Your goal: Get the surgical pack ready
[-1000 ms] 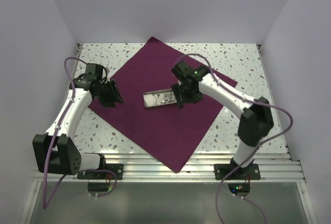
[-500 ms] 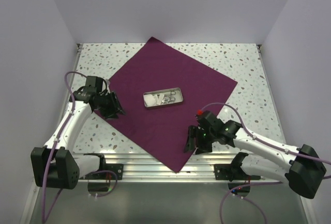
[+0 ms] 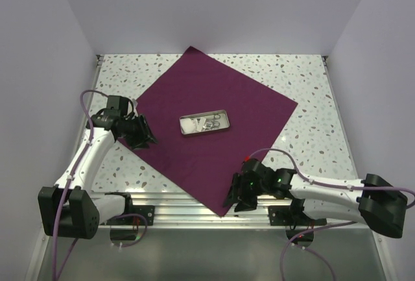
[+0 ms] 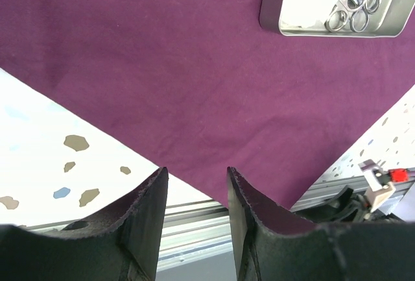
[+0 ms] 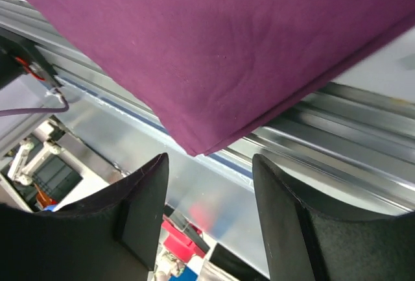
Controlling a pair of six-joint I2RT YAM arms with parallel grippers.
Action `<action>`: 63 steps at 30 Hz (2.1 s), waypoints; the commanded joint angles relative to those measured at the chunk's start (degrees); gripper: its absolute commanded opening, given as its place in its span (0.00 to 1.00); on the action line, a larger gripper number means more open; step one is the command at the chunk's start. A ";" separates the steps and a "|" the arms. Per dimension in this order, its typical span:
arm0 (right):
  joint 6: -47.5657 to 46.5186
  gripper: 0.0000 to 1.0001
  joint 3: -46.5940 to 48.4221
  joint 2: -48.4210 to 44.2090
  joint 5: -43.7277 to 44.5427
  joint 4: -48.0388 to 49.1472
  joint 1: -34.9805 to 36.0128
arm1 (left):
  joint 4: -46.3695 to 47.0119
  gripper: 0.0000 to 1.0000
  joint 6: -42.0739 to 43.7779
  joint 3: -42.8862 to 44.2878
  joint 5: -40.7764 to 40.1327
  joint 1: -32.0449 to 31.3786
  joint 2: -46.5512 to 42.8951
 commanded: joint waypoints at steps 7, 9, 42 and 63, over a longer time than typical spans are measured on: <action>9.49 0.54 -0.76 1.90 6.11 6.34 5.07 | 1.06 0.45 0.46 0.49 1.27 -0.08 -1.46; 9.85 0.51 -1.03 2.08 6.37 7.22 5.07 | 0.89 0.45 0.63 0.40 1.18 -0.08 -1.54; -6.47 0.00 11.25 5.94 7.78 -3.04 -1.15 | 0.19 0.44 1.34 3.64 -2.24 -0.08 0.65; -38.05 0.00 95.09 61.73 3.65 -26.09 -28.06 | 4.39 0.43 3.80 7.53 -8.85 -0.08 8.47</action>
